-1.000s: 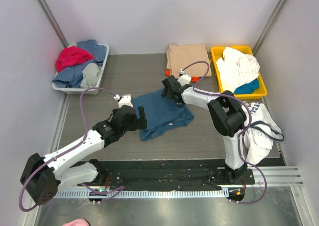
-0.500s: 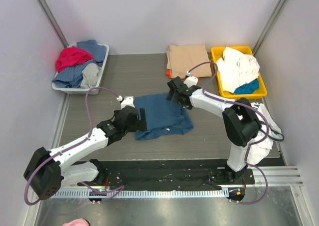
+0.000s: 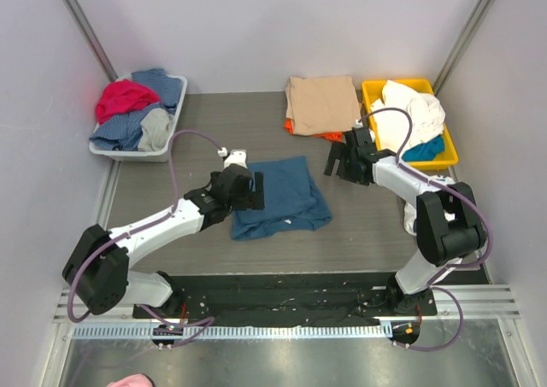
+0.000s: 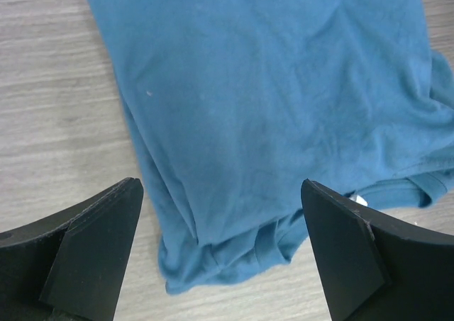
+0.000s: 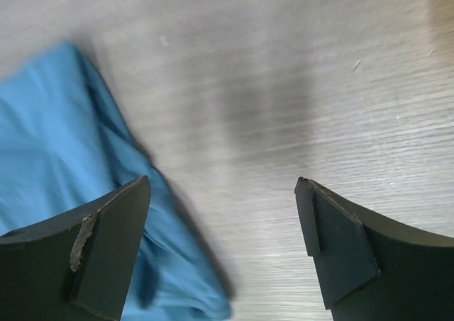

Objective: Fold and stack the t-shirts
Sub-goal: Fold the tshirt

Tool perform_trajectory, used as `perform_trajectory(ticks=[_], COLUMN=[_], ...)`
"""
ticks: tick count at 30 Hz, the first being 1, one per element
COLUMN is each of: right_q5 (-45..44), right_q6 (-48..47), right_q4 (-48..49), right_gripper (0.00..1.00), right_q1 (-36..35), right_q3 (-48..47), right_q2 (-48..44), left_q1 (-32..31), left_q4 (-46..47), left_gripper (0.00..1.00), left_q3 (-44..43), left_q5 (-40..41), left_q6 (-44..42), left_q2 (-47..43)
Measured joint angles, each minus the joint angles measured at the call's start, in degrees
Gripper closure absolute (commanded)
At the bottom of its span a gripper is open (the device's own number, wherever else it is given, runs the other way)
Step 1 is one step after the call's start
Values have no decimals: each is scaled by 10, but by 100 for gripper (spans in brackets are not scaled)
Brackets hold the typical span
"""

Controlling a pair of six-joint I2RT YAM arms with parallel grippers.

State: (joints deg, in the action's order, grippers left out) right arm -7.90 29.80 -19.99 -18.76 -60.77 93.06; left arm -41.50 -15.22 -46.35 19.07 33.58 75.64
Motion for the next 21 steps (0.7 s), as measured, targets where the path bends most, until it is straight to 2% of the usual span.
perform_trajectory(ticks=[3, 10, 21], right_q5=[71, 217, 278], right_q6=[-33, -57, -59], right_q4=[14, 94, 136], right_gripper=[8, 8, 8], right_q1=[18, 13, 13], right_q3=[23, 61, 106], right_q2=[5, 6, 21], left_q1=[7, 23, 28], left_q4=[7, 5, -36], left_gripper=[0, 0, 0], left_q3=[-9, -26, -39], left_q5=[0, 10, 26], left_q6=[-12, -32, -37], left_q2=[21, 81, 138])
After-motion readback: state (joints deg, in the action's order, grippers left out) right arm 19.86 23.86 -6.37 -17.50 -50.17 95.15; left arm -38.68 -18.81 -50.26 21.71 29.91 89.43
